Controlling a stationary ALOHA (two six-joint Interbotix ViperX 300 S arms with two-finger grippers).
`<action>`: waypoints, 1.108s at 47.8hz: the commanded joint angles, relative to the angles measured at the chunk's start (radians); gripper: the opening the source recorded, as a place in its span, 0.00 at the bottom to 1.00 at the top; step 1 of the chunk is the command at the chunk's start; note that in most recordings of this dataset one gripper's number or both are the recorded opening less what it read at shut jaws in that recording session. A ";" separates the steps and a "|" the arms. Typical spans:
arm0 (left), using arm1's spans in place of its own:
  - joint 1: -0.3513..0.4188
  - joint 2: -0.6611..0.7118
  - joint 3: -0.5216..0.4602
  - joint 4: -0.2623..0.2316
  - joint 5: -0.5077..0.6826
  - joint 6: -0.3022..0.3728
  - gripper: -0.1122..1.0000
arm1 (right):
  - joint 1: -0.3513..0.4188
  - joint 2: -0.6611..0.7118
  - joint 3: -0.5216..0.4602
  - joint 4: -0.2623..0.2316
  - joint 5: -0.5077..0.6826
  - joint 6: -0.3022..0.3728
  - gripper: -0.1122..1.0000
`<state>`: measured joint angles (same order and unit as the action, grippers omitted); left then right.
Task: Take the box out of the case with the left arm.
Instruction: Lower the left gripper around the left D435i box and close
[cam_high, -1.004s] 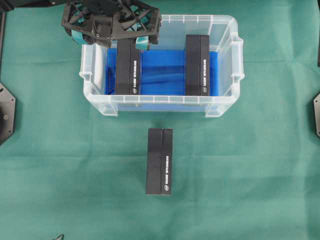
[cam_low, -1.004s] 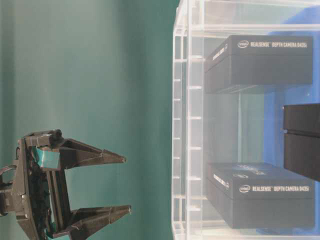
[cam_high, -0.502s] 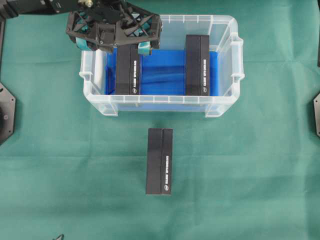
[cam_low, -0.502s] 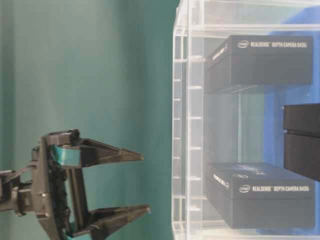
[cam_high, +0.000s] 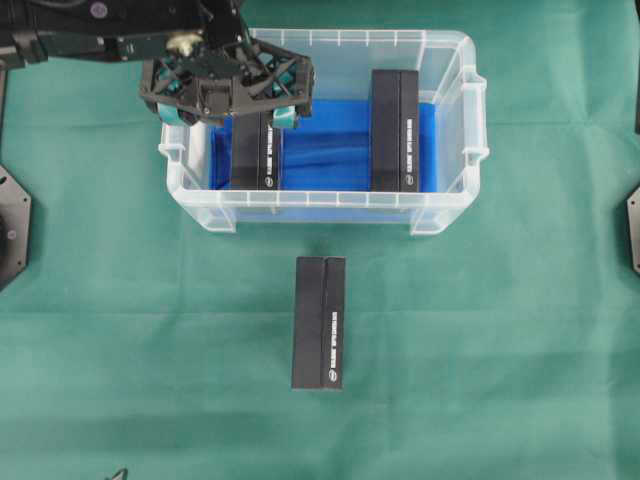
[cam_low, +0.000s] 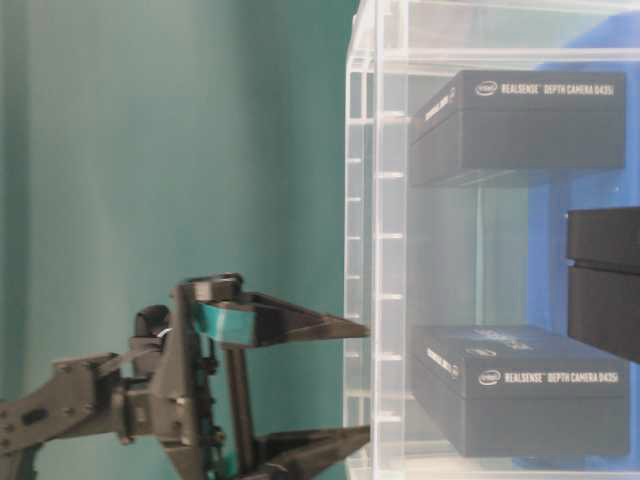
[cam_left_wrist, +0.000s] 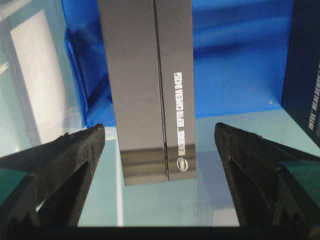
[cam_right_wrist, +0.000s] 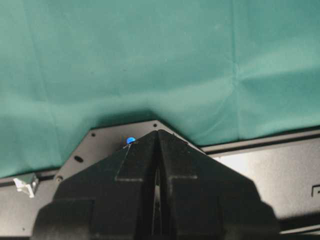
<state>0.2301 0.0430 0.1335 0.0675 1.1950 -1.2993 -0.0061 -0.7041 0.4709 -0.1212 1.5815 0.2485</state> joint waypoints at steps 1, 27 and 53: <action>-0.006 -0.011 0.009 0.005 -0.029 -0.006 0.91 | 0.000 -0.002 -0.012 -0.002 -0.003 0.000 0.10; -0.014 0.084 0.057 0.006 -0.133 -0.017 0.91 | 0.000 -0.002 -0.008 -0.002 -0.005 0.000 0.10; -0.014 0.087 0.089 -0.002 -0.167 -0.063 0.89 | -0.002 -0.002 -0.002 -0.002 -0.005 -0.003 0.10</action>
<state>0.2194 0.1335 0.2178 0.0736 1.0370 -1.3484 -0.0061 -0.7041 0.4786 -0.1212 1.5800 0.2470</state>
